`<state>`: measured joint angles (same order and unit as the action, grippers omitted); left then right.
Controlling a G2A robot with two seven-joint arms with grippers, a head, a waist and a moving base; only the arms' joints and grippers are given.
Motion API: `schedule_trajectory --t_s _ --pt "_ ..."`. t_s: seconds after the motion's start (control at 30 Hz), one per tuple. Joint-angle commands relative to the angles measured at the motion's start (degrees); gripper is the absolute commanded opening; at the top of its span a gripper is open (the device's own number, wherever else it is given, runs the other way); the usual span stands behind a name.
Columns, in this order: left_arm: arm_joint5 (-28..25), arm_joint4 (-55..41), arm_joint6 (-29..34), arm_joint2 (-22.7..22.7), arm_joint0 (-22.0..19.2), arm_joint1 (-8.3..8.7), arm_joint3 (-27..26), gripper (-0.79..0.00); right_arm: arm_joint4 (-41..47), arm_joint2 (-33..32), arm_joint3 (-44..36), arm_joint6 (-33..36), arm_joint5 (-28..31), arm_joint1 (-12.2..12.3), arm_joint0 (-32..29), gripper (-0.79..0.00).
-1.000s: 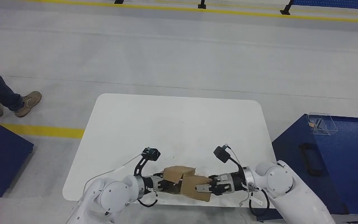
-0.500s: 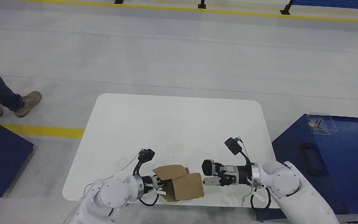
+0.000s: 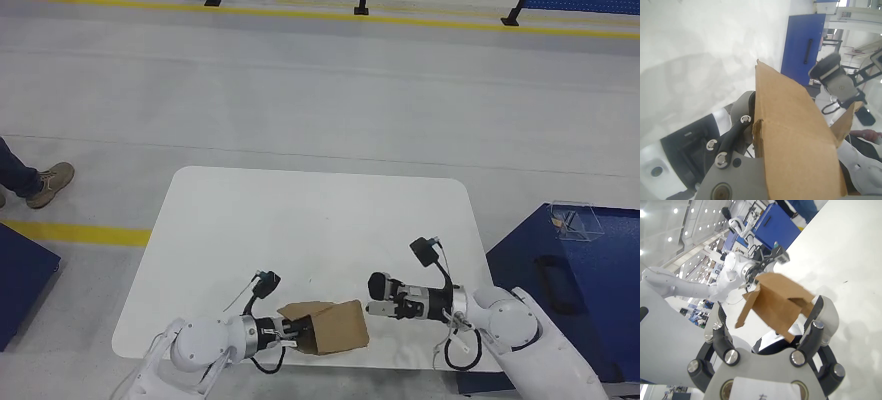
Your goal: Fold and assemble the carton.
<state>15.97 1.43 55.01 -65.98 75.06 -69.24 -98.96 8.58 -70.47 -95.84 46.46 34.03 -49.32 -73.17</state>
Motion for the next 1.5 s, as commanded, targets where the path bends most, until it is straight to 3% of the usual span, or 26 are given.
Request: schedule_trajectory --t_s 0.0,0.17,0.33,0.5,0.73,0.97,1.47 --pt "1.81 -11.11 1.2 0.16 -1.9 -0.54 4.24 -0.785 -1.1 -1.11 0.08 -2.87 -0.24 0.0 -0.37 0.0" --pt "5.62 -29.47 8.2 3.67 -9.57 -2.55 17.92 -0.785 -1.47 -3.75 1.33 -6.76 -1.16 0.05 -1.47 0.0" --pt "6.54 -36.79 13.57 9.5 -16.74 -4.68 29.85 -0.785 0.82 -3.78 1.85 -6.99 -2.09 -0.05 -1.83 0.0" --pt "3.51 -39.78 14.96 13.02 -21.31 -6.37 36.39 -0.785 -1.0 -4.36 2.1 -9.45 -4.25 -0.15 -1.62 0.0" --pt "0.19 -39.43 13.58 13.18 -21.53 -6.56 35.64 -0.785 -14.22 -4.17 0.29 -15.77 -6.87 -0.54 -1.62 0.0" --pt "-3.28 -44.16 12.44 9.61 -19.07 -6.0 32.58 -0.785 -22.02 -2.24 1.08 -18.5 -9.04 -1.14 -1.24 0.0" --pt "-4.25 -41.24 8.51 8.93 -17.63 -5.33 29.23 -0.785 -21.78 0.06 1.63 -19.14 -9.79 -2.35 -0.46 0.0"
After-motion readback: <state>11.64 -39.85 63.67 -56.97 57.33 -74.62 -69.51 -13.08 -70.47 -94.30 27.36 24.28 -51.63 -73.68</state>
